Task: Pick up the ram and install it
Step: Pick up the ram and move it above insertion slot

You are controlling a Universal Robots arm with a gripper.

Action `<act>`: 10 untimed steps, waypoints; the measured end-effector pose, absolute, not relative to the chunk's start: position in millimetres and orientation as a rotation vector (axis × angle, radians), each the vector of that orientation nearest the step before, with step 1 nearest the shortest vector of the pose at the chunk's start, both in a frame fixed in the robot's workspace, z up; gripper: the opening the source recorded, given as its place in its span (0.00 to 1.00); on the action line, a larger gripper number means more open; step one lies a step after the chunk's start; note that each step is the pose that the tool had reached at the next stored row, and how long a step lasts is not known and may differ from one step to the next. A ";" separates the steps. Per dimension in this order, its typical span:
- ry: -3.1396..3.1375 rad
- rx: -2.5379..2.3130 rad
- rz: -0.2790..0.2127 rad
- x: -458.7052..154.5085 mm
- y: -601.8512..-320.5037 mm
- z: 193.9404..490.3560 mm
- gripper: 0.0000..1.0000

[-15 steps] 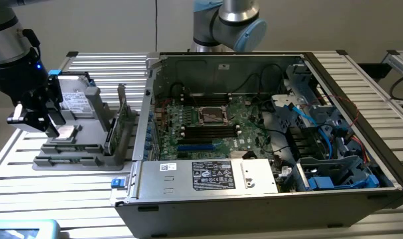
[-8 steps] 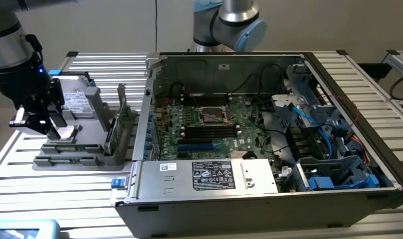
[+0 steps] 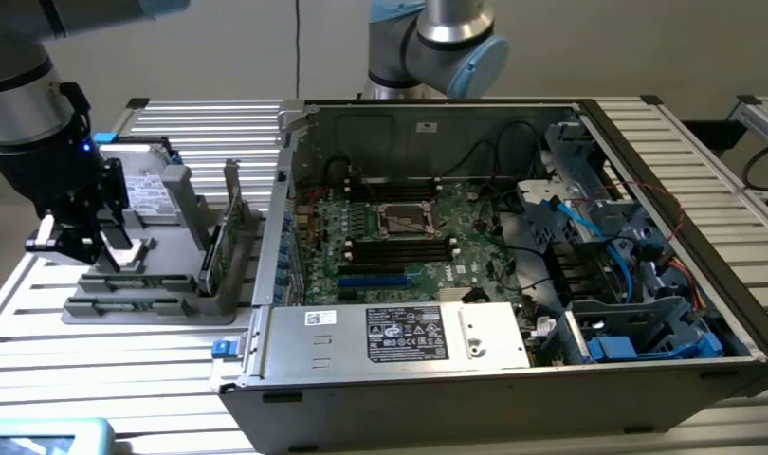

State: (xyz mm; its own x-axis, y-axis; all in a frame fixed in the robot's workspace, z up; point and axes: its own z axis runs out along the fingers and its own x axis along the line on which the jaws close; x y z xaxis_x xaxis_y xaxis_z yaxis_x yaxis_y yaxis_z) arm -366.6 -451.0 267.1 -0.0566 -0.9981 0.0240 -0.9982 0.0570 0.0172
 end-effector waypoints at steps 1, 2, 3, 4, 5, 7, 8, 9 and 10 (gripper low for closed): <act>-2.261 2.136 0.004 -364.9 -451.1 265.8 0.42; -2.260 2.135 0.002 -363.3 -451.1 264.5 0.42; -2.260 2.135 0.000 -361.5 -451.1 262.9 0.42; -2.259 2.135 0.000 -361.0 -451.3 261.2 0.42; -2.259 2.135 0.000 -361.0 -451.3 259.4 0.42; -2.259 2.134 0.000 -361.0 -452.5 255.9 0.42; -2.259 2.135 0.000 -361.0 -453.3 254.0 0.42; -2.259 2.135 0.000 -361.1 -454.1 252.3 0.42; -2.260 2.135 0.001 -361.0 -455.0 250.3 0.42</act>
